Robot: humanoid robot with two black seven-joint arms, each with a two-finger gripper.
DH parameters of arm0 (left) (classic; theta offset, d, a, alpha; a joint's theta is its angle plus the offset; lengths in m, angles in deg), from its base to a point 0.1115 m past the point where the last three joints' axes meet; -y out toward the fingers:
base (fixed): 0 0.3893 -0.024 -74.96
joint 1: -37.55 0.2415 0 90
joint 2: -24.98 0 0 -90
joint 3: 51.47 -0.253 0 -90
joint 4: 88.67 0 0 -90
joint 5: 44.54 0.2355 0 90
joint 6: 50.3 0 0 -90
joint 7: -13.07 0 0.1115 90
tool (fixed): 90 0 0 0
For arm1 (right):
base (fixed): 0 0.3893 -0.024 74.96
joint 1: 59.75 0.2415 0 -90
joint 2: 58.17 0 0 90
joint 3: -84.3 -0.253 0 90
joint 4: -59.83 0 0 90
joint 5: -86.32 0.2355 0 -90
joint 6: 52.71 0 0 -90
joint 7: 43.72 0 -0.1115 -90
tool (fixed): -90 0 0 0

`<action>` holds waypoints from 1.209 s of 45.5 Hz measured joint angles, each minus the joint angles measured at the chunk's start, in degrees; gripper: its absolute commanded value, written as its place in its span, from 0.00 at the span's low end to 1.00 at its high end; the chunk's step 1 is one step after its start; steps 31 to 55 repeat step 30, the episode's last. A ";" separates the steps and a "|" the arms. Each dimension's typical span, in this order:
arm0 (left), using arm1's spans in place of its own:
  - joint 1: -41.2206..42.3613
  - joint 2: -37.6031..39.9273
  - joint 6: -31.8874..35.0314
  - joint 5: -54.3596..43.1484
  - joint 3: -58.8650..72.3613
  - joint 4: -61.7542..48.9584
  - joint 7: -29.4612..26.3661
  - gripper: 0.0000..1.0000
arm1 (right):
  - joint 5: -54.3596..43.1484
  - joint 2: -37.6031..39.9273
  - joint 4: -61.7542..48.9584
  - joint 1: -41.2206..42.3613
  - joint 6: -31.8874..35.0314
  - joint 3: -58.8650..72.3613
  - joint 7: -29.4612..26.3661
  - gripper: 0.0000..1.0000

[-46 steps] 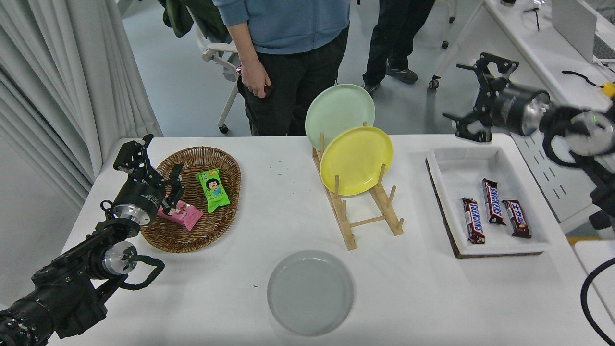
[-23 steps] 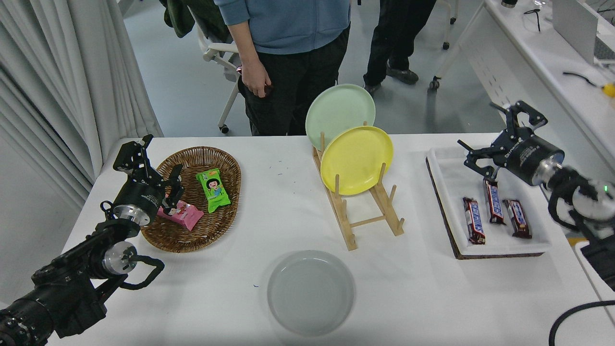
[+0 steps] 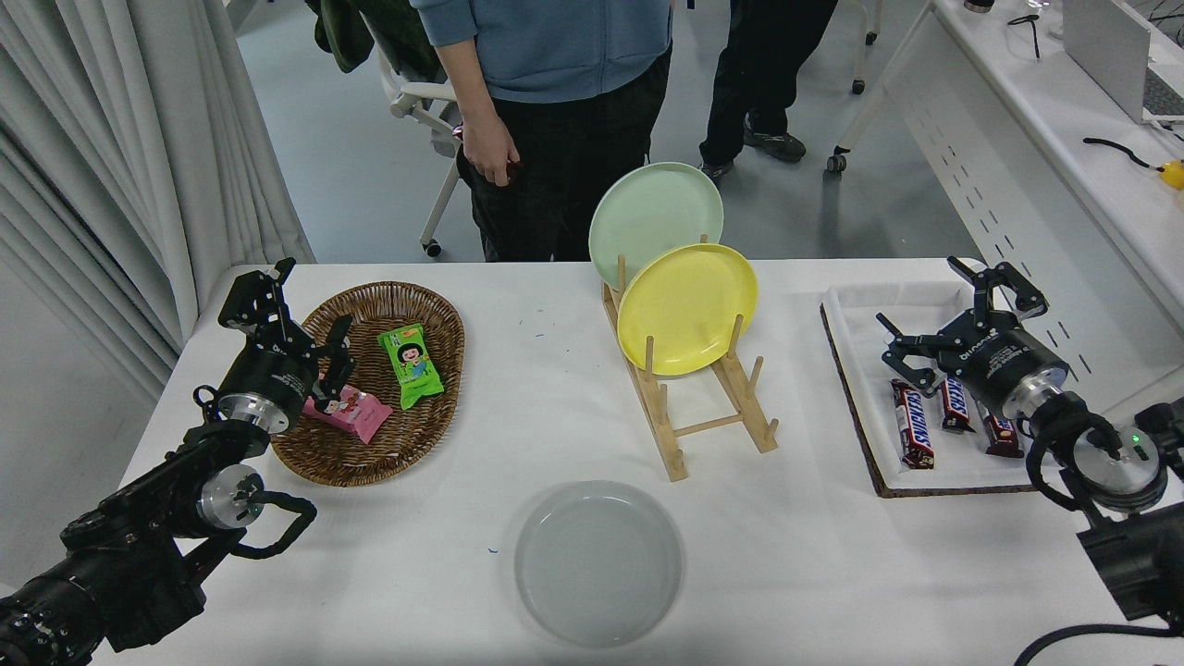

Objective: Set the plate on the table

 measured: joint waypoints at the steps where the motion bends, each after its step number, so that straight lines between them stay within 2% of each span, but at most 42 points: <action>1: 0.00 0.00 0.00 0.00 0.00 0.00 0.00 1.00 | 0.04 -0.27 -0.06 -0.19 0.13 -0.07 0.36 0.99; 24: 0.02 0.00 0.00 0.00 0.01 0.00 0.00 1.00 | 0.32 -2.49 -4.14 0.67 0.34 -1.68 8.04 0.99; 55: 0.01 0.00 0.00 0.00 0.01 0.00 0.00 1.00 | 0.33 -2.85 -5.30 1.24 0.29 -1.73 8.56 0.99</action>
